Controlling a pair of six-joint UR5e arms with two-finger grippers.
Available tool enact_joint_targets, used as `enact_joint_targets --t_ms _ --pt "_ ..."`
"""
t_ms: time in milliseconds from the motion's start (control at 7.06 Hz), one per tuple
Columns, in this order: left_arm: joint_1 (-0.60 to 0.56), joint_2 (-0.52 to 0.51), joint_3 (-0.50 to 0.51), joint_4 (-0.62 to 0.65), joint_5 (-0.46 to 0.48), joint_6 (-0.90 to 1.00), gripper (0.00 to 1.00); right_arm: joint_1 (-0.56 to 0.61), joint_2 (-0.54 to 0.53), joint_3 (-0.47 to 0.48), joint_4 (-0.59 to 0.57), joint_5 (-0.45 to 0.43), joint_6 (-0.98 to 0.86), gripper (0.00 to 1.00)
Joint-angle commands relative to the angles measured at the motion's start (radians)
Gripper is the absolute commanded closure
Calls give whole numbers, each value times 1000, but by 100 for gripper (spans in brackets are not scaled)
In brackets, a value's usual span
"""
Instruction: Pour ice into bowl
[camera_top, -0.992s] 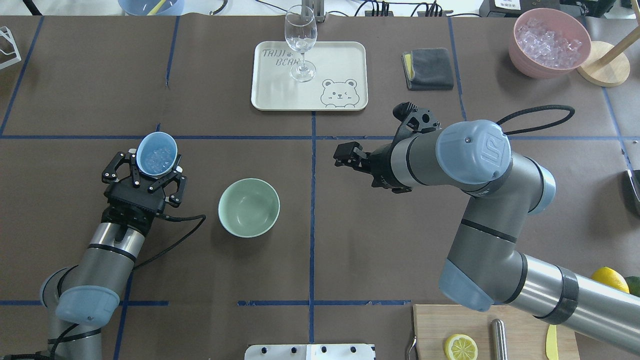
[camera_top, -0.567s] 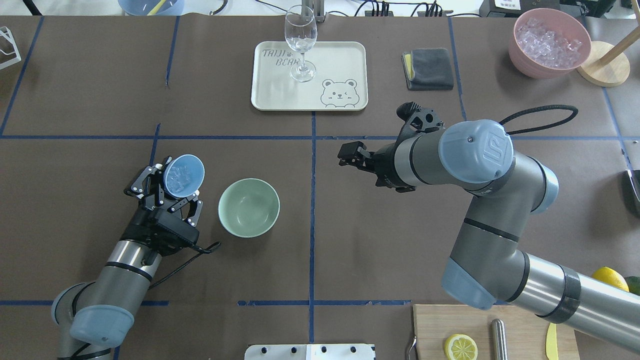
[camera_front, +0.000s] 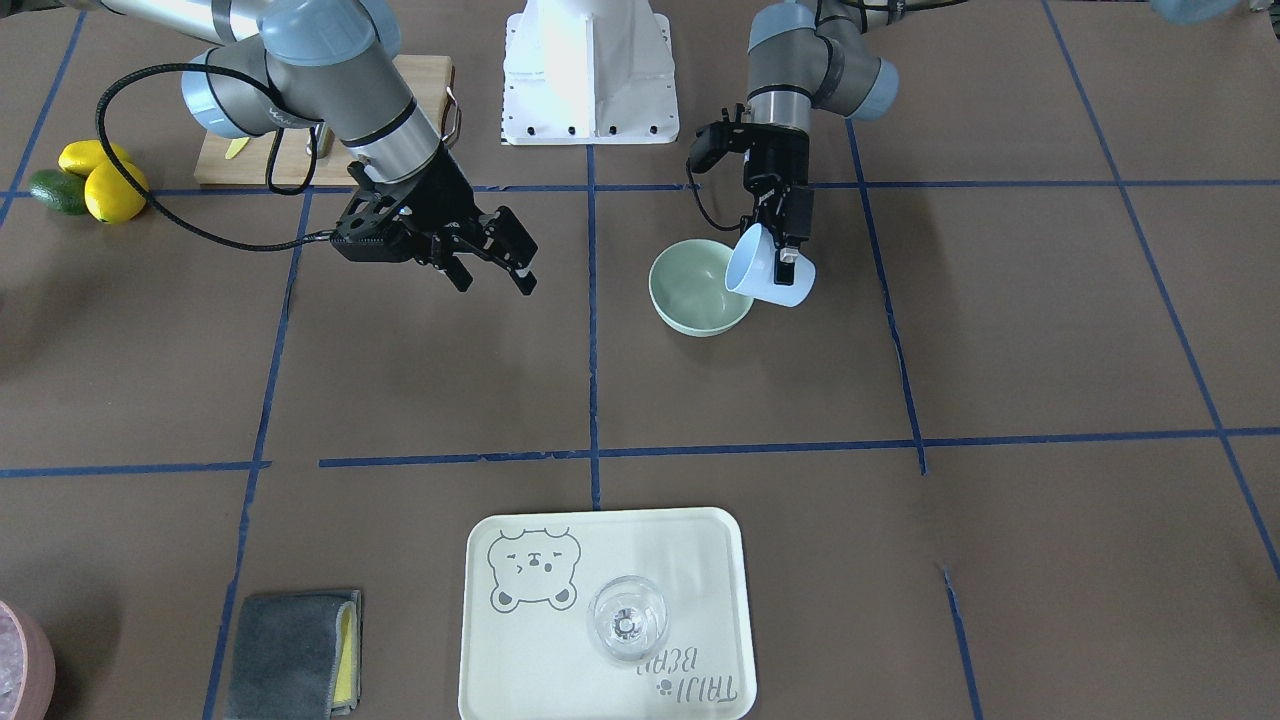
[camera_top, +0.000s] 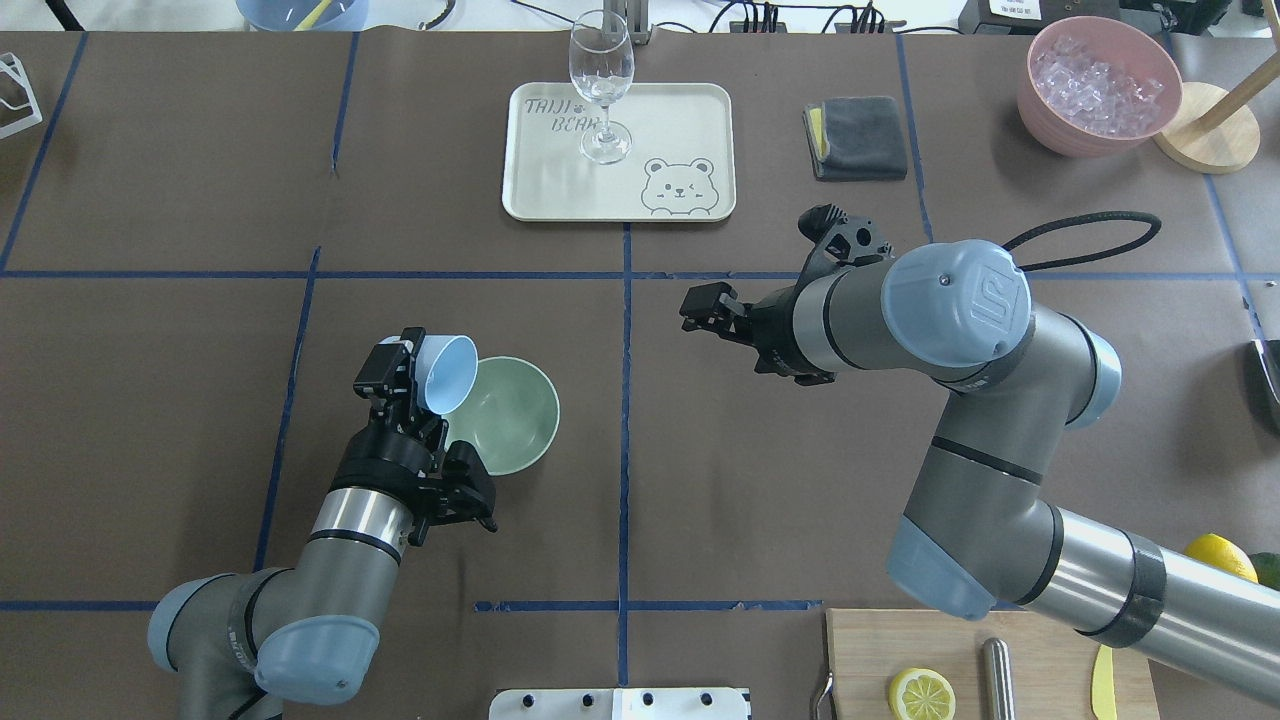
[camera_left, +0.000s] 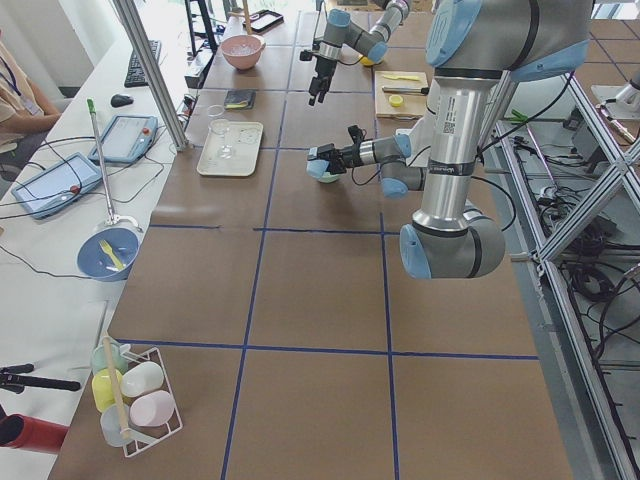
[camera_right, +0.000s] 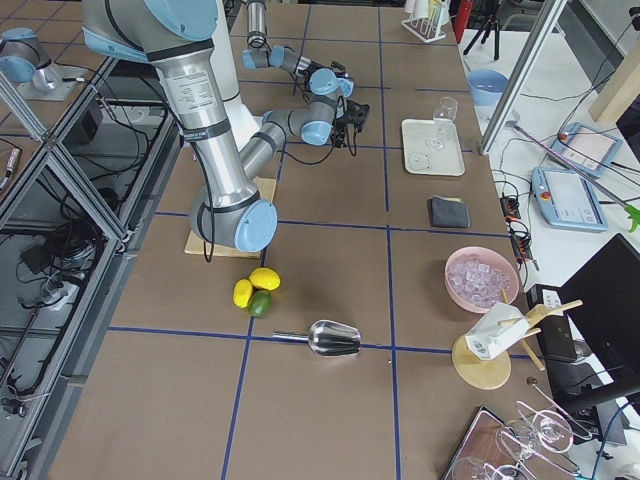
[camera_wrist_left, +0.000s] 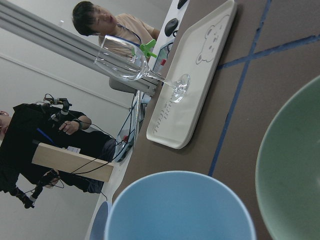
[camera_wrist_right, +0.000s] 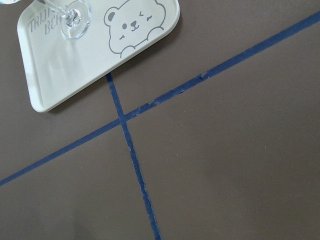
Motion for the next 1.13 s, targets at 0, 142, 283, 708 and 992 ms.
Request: enact_joint_targets --t_ms 0,142,283,708,992 --pt "5 -9 -53 261 -1 140 100 0 1 -2 1 -2 4 0" --pt "10 -27 -97 398 -5 146 100 0 -1 -1 -1 -2 7 0" --pt "16 -60 -102 498 -5 146 100 0 -2 2 -1 -2 8 0" --pt "28 -90 -105 682 -3 145 100 -1 -6 -2 -1 -3 16 0" --pt "28 -96 -108 730 -1 145 100 -1 -9 -2 -1 -2 17 0"
